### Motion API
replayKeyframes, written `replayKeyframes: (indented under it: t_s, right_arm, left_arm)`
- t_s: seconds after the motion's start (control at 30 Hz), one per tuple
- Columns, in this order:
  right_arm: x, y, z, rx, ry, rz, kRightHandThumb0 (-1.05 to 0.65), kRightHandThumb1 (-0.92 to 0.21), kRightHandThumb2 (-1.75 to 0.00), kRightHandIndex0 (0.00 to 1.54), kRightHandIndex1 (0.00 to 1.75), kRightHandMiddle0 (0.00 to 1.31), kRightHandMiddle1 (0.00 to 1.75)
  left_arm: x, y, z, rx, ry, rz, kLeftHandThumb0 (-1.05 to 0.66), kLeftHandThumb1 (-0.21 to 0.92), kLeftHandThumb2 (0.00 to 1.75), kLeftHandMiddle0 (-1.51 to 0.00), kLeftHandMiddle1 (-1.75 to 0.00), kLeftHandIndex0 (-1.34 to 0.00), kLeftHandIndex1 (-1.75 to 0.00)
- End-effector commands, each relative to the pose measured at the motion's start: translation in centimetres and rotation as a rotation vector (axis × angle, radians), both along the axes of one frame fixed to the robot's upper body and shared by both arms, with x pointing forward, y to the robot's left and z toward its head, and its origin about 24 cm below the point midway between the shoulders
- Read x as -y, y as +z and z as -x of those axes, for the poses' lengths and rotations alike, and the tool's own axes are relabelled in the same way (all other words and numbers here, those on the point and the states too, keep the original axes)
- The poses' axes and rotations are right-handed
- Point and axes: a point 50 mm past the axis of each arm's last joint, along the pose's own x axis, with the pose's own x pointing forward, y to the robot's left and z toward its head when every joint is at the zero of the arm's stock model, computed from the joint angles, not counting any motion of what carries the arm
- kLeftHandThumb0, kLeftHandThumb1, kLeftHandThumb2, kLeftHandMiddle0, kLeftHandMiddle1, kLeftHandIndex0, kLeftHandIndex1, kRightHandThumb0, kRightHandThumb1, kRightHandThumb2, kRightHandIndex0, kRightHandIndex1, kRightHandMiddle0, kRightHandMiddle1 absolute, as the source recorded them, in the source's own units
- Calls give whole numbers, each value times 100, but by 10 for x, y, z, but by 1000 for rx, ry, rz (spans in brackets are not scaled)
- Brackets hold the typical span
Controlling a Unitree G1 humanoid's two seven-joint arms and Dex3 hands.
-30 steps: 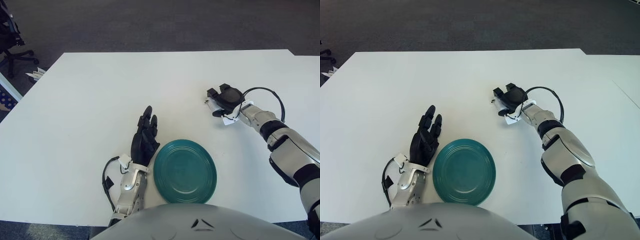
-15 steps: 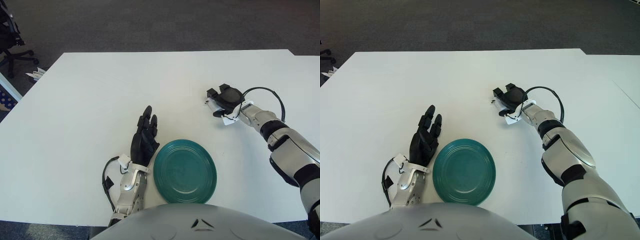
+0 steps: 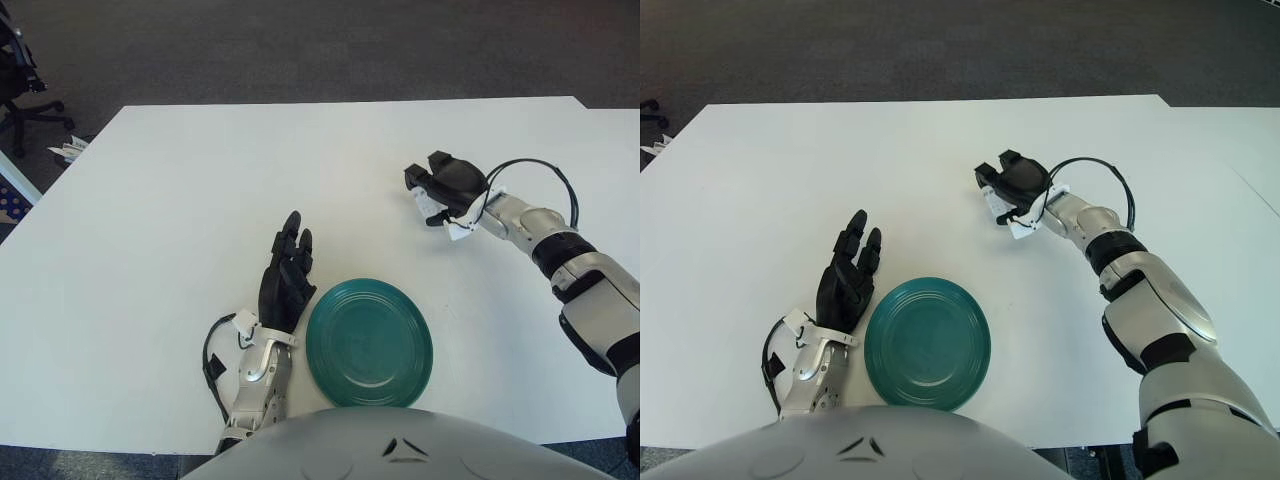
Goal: Put the charger into the plate.
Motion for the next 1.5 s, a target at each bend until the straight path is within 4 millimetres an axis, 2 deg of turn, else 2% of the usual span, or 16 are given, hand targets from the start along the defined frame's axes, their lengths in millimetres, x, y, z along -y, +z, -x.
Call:
replayKeyframes:
  t_s: [0.0,0.37,0.73,1.23,1.37,1.47]
  right_arm:
    - [-2,25,13,28,14,-58,-48,-32,-132,112,175,61,175]
    - [-11,39,32,44,29,-106,-49,-30,-134,114,175,63,175]
    - [-27,24,62,1,123,-86,-48,-33,-130,115,175,60,175]
    - [-40,19,98,10,276,-89,-50,-27,-137,126,175,65,175]
    - [-47,21,126,-20,350,-80,-50,-26,-138,126,175,66,175]
    - [-49,20,134,-70,364,-78,-50,-26,-138,126,175,66,175]
  left_arm:
    - [4,-20,13,-132,18,51,-104,92,101,-5,-1,0,-26]
    - [4,-23,13,-138,5,36,-104,92,101,-6,-1,0,-30]
    - [3,-23,14,-133,9,40,-104,92,100,-5,0,0,-30]
    - [3,-22,15,-133,22,37,-103,92,102,-4,0,0,-22]
    - [3,-22,14,-138,18,31,-102,92,102,-1,0,0,-18]
    - [3,-22,14,-140,14,20,-101,92,102,0,0,0,-16]
